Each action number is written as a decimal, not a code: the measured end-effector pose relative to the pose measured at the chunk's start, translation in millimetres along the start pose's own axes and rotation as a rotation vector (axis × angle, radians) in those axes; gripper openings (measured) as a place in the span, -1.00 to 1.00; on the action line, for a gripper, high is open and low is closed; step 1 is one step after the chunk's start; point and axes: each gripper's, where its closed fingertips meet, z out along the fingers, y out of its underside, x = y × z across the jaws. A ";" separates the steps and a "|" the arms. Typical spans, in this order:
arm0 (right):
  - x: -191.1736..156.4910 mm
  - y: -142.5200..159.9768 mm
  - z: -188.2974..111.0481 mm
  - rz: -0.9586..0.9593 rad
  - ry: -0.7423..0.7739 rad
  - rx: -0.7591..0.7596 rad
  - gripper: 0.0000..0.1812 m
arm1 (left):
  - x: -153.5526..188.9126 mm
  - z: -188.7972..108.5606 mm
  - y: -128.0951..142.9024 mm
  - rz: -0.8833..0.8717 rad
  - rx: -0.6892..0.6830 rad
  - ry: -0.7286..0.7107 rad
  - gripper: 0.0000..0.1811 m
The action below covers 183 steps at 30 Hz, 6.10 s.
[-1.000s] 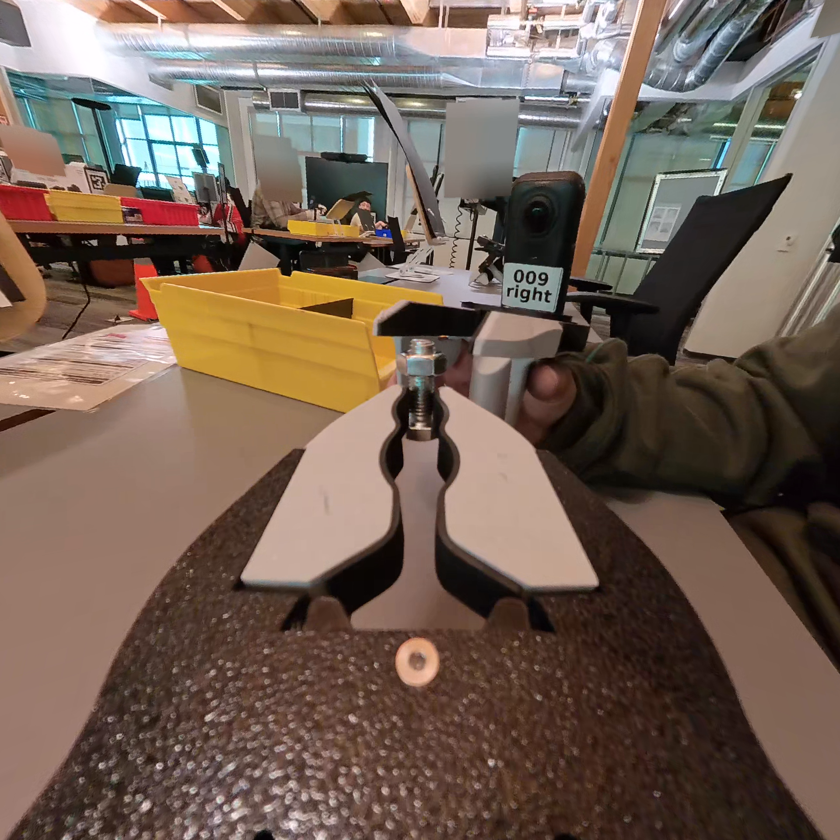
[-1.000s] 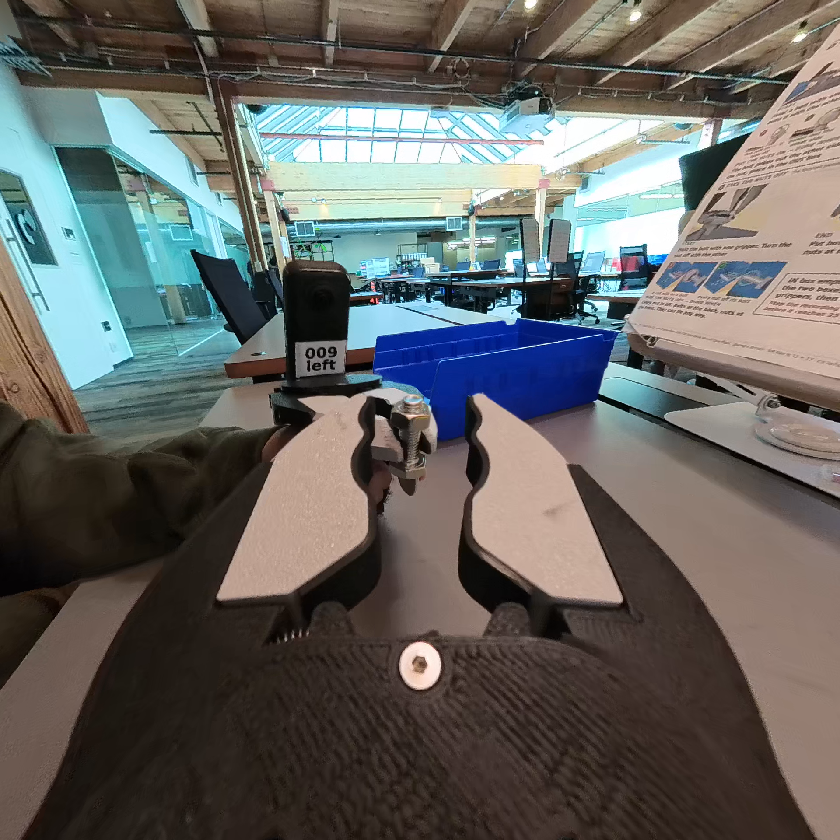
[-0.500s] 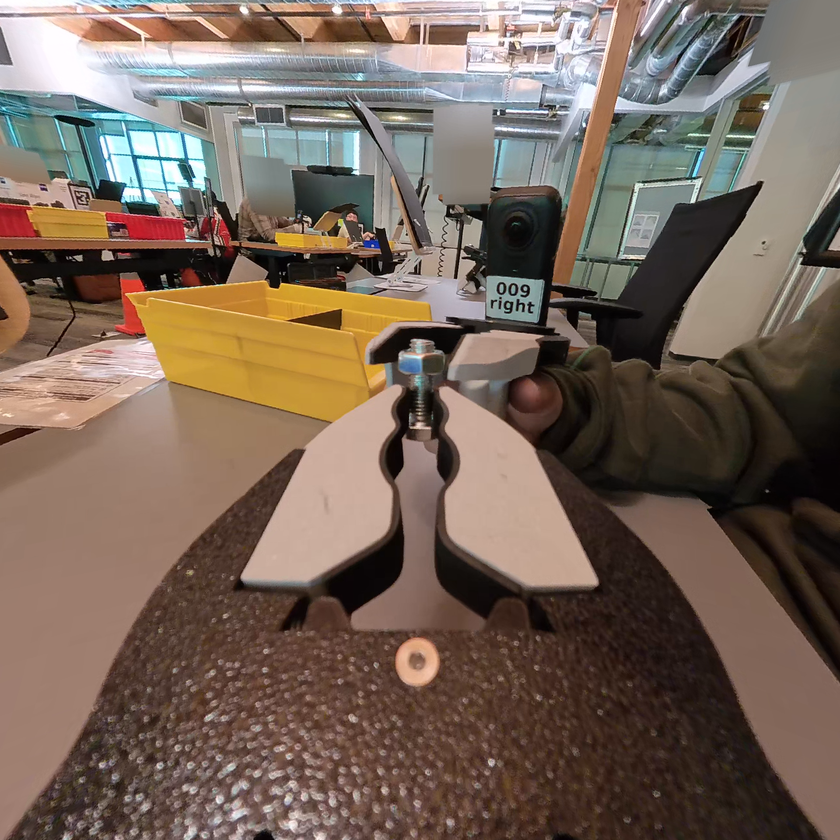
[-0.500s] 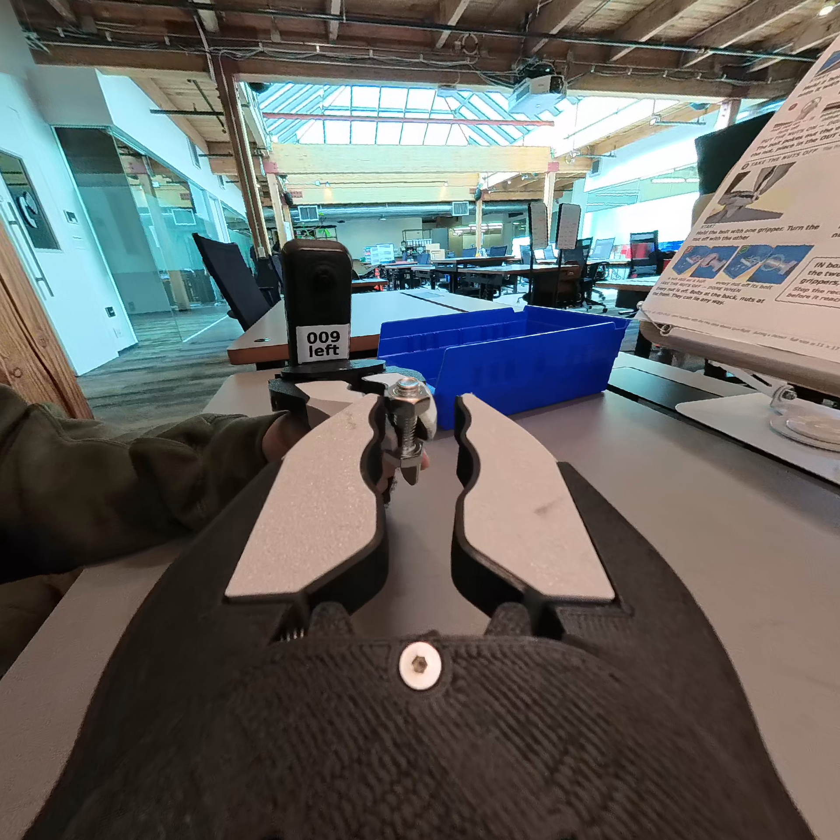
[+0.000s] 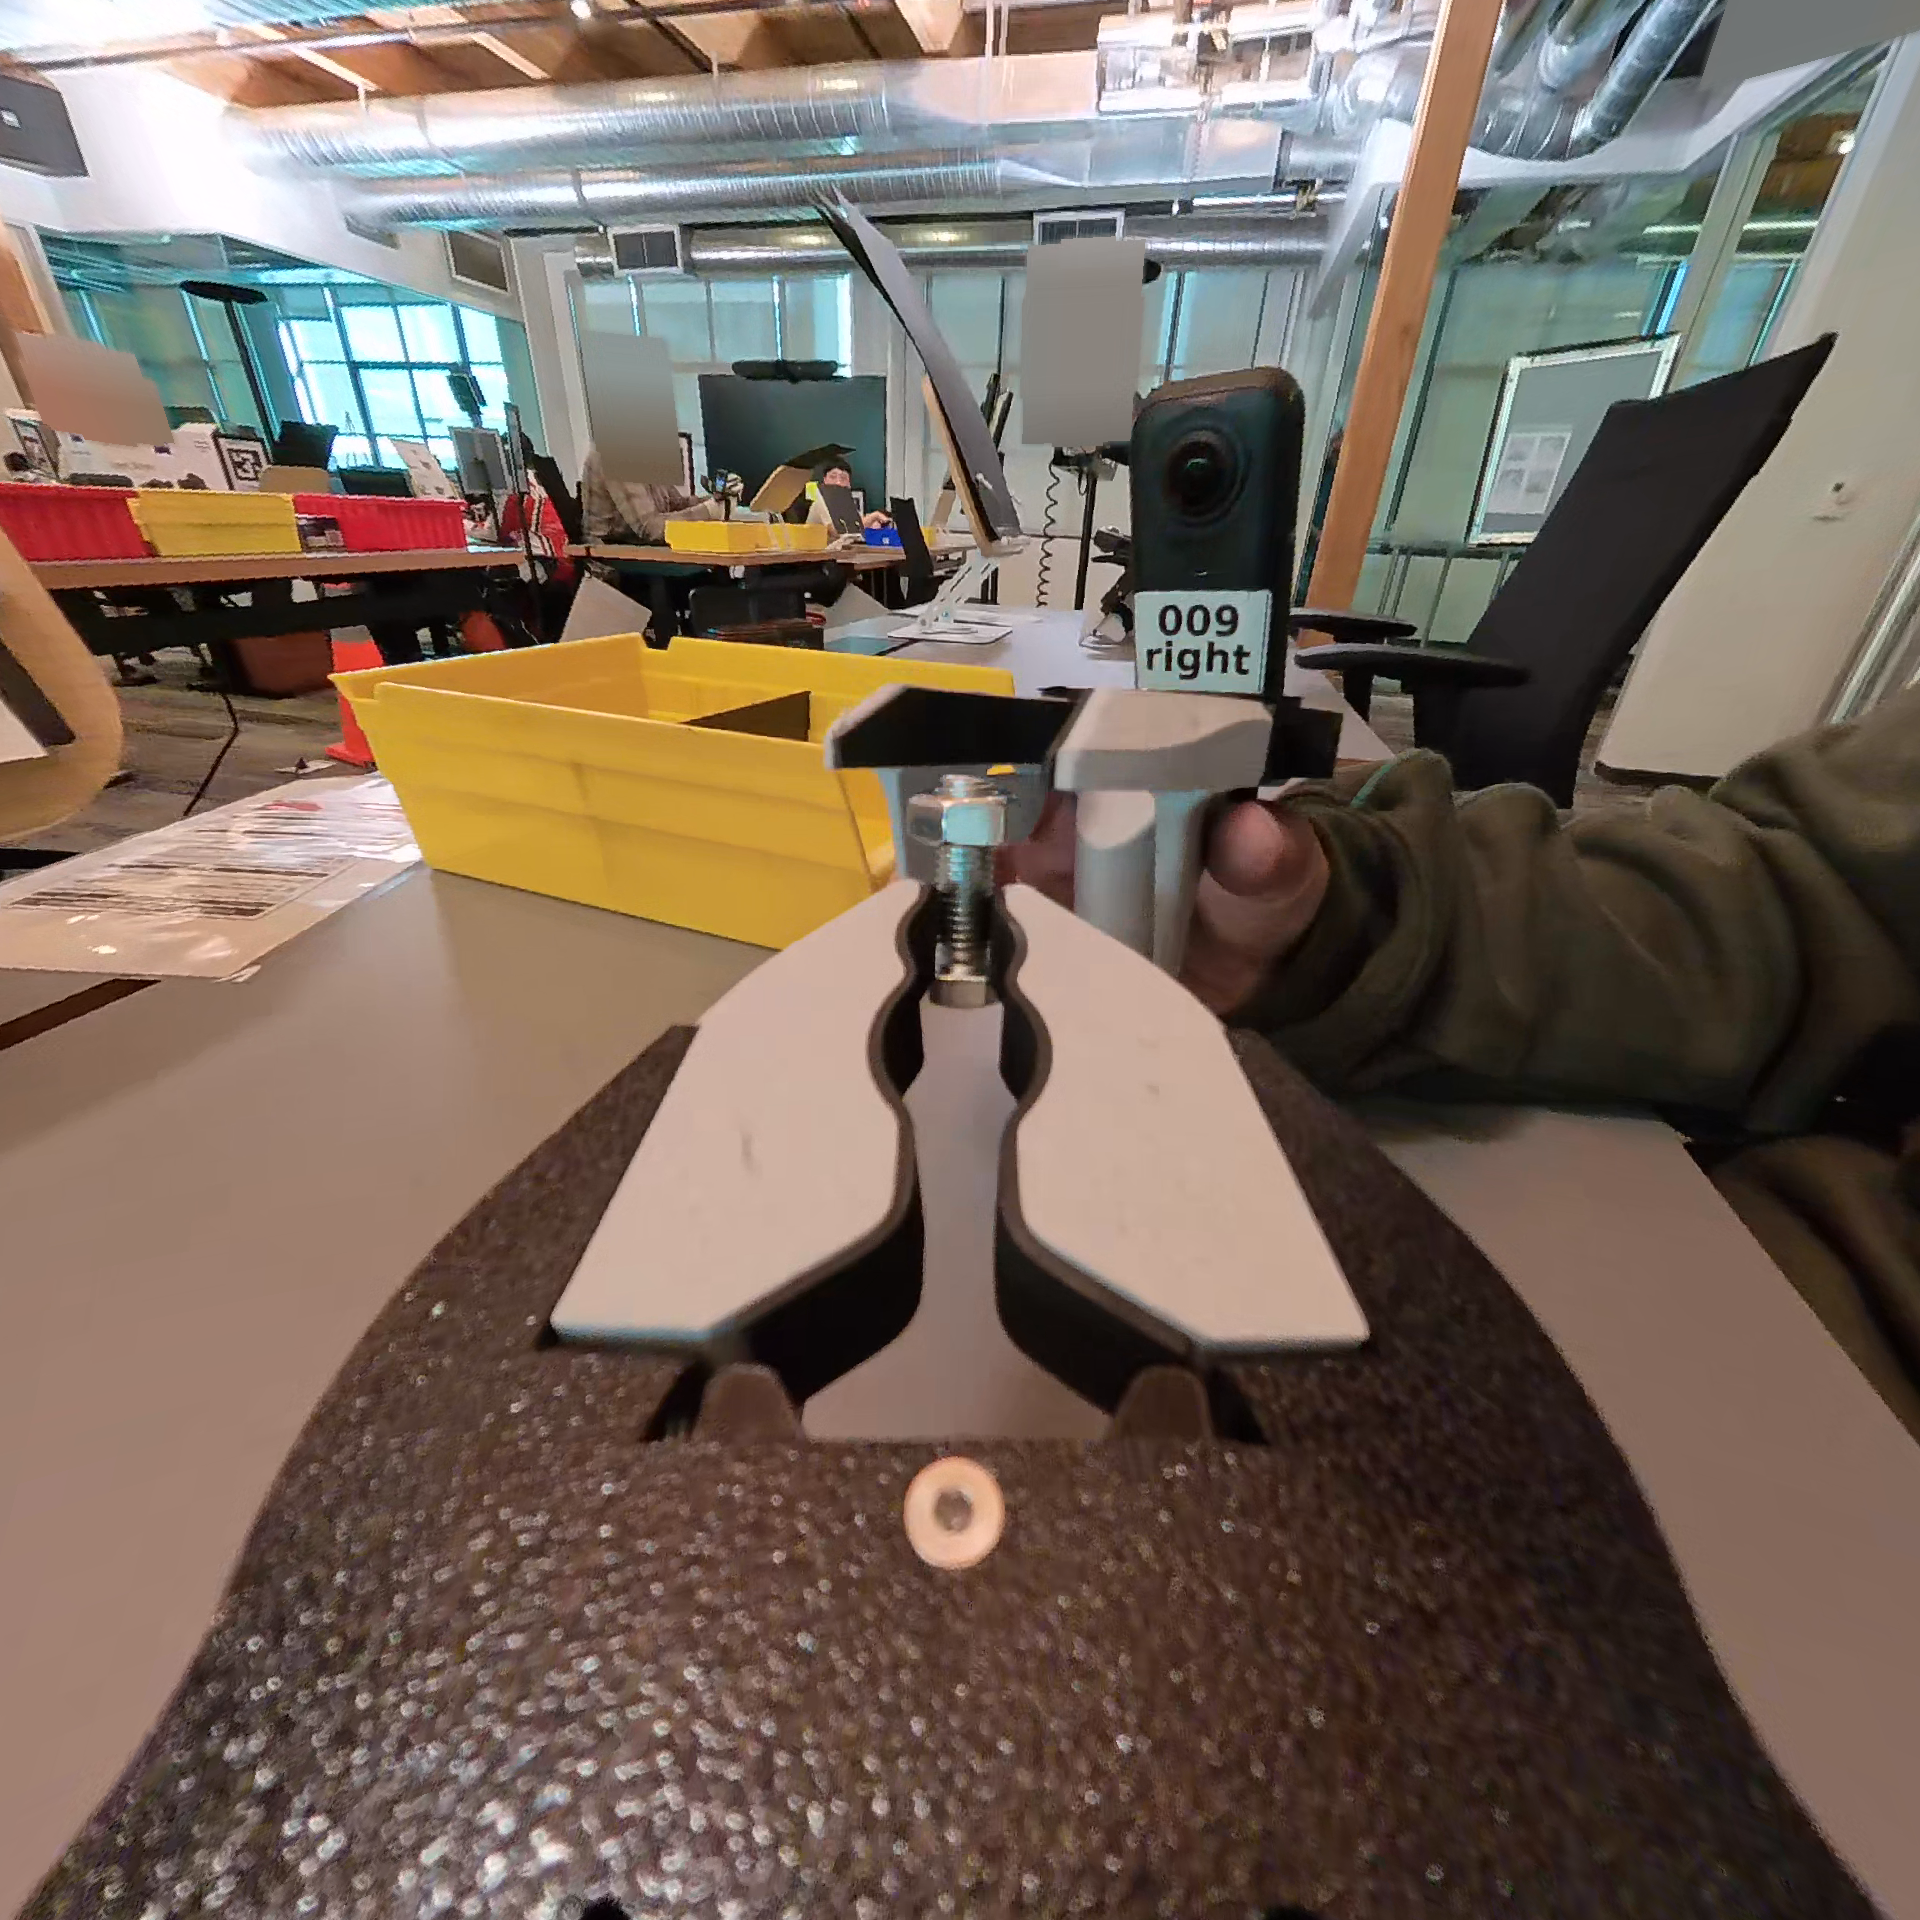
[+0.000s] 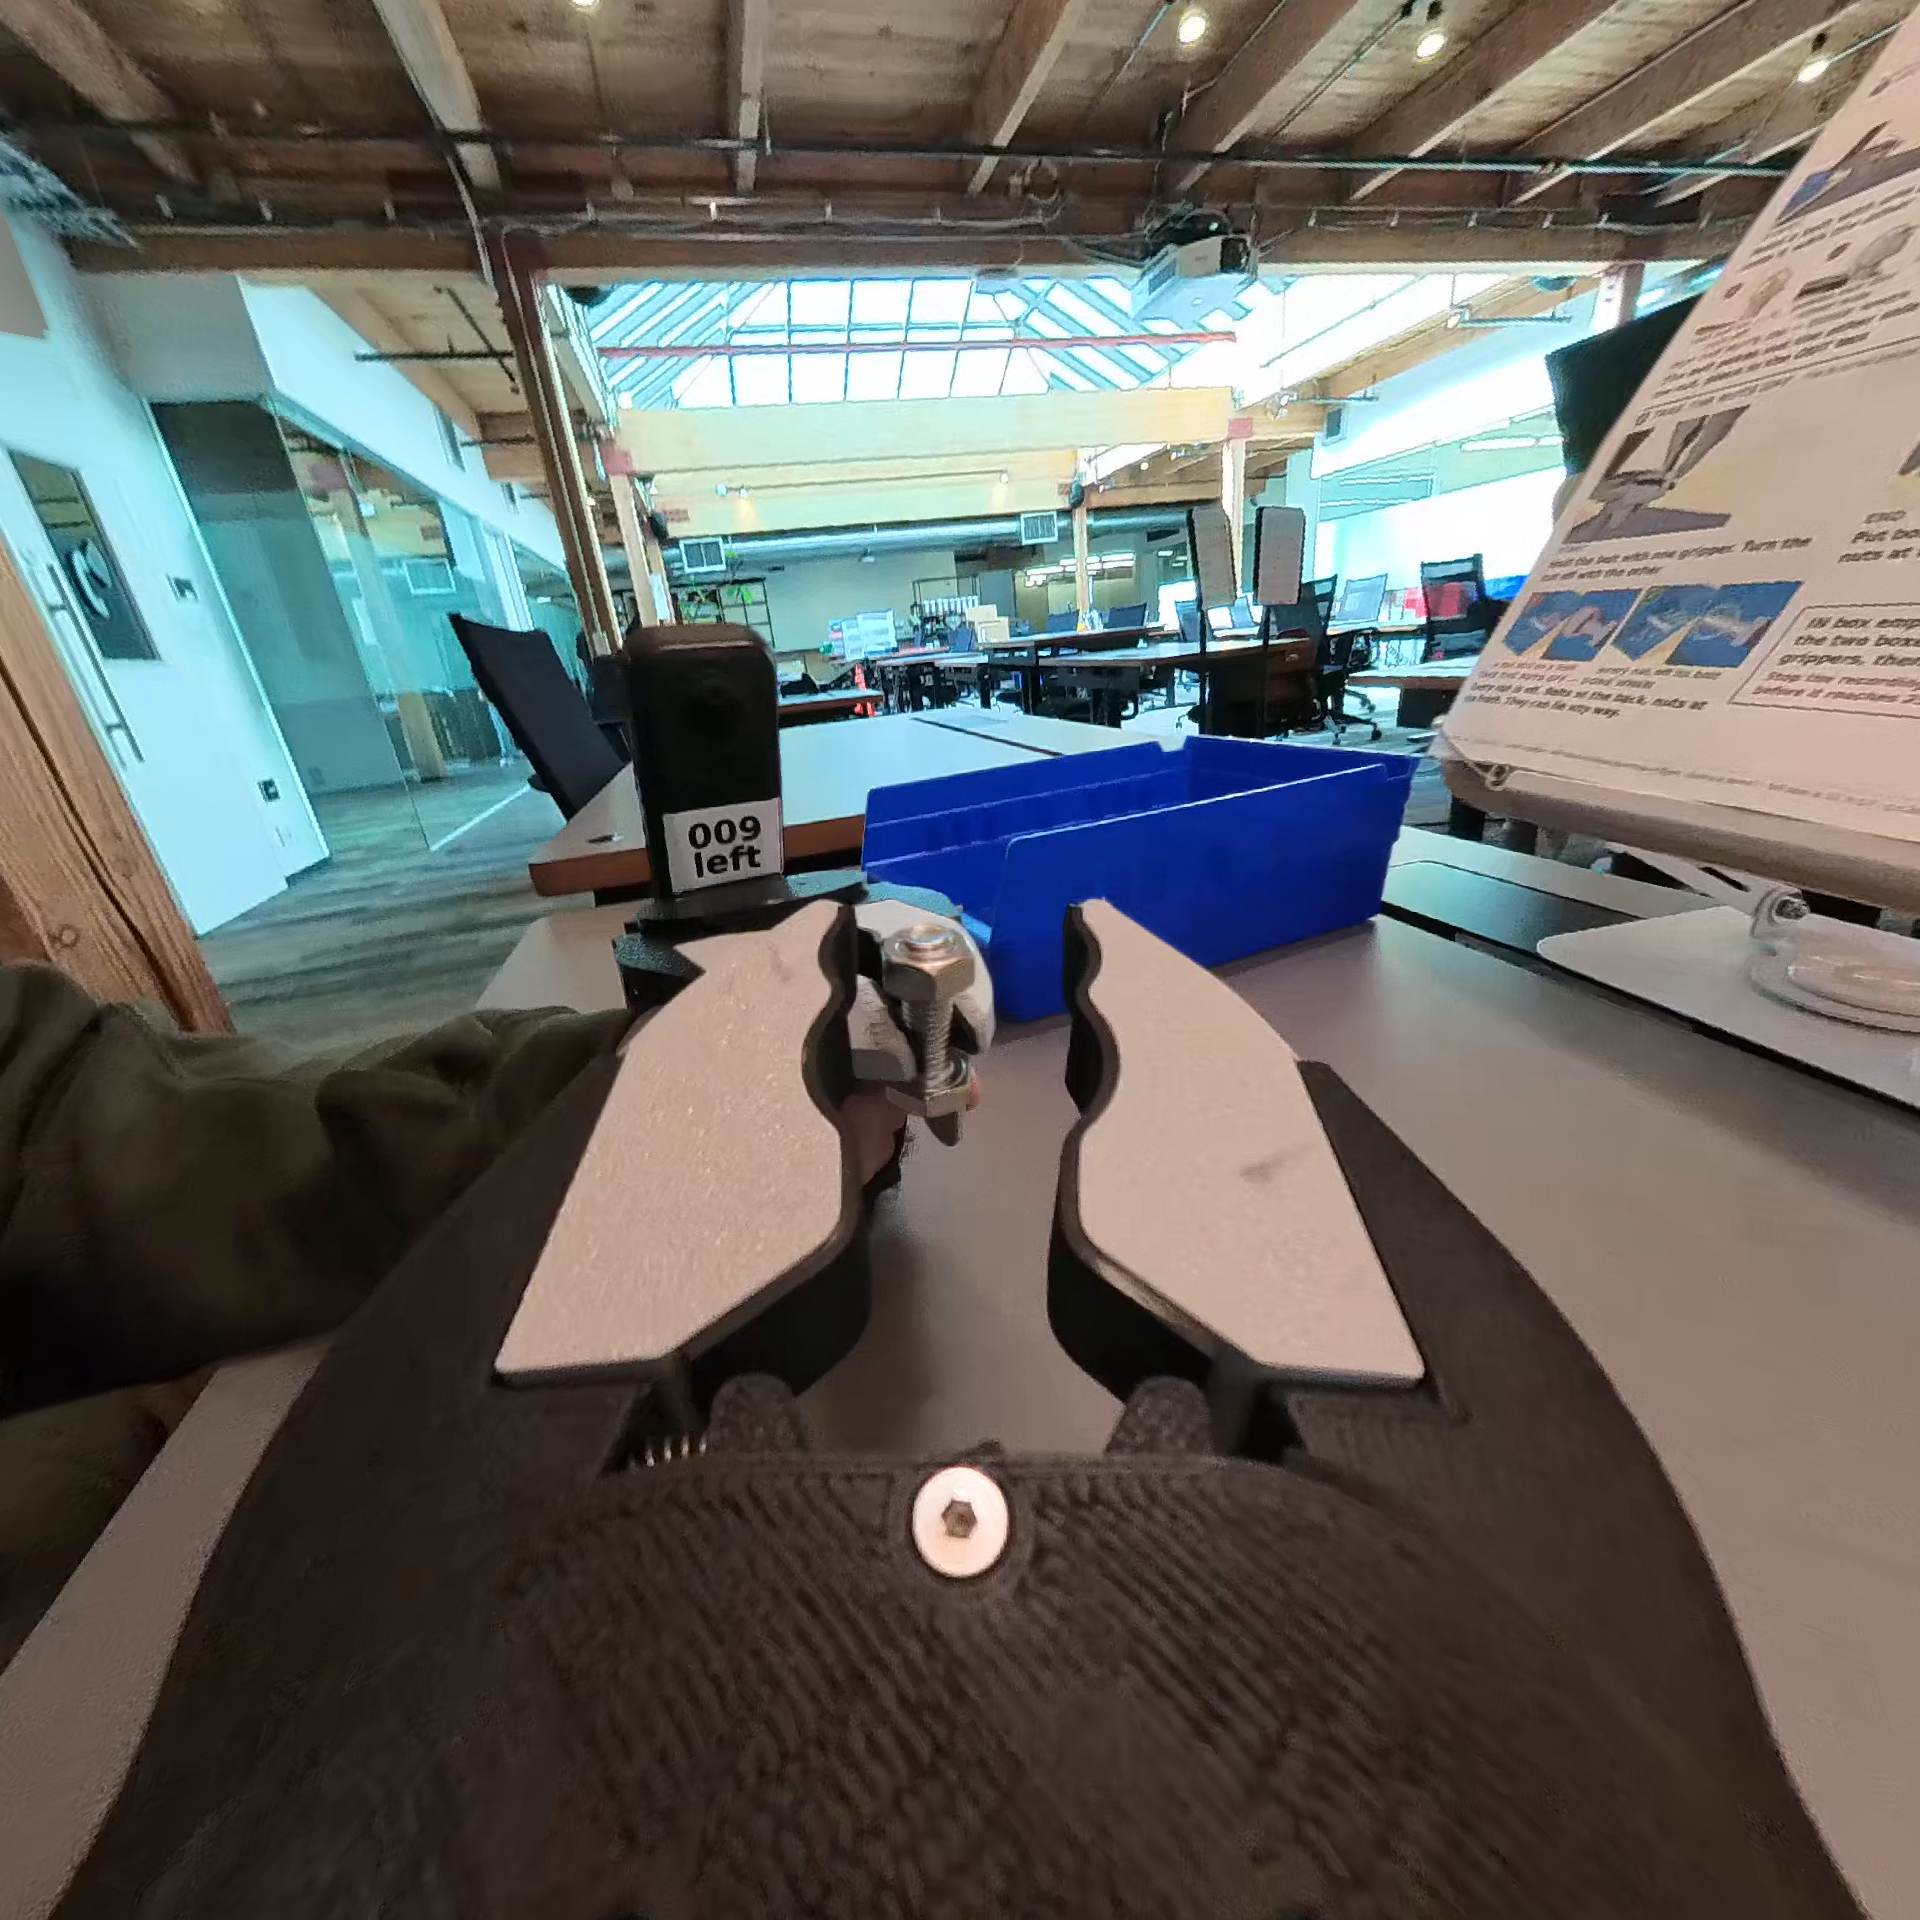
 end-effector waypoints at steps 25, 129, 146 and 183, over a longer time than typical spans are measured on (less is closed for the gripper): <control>4.8 7.2 1.0 -0.012 0.030 -0.033 -0.60 | -3.6 0.5 -1.1 -0.001 0.011 -0.026 -0.90; 12.5 7.7 1.4 0.033 0.102 -0.046 -0.62 | -20.7 -2.5 10.2 0.120 -0.077 -0.162 -0.90; -44.4 -9.5 -11.1 -0.024 -0.343 -0.012 -0.81 | 47.6 -7.3 -12.9 -0.158 0.080 0.394 -0.90; -26.4 1.1 -4.0 -0.088 -0.198 -0.084 -0.80 | 27.3 -1.8 -6.4 -0.064 0.040 0.217 -0.90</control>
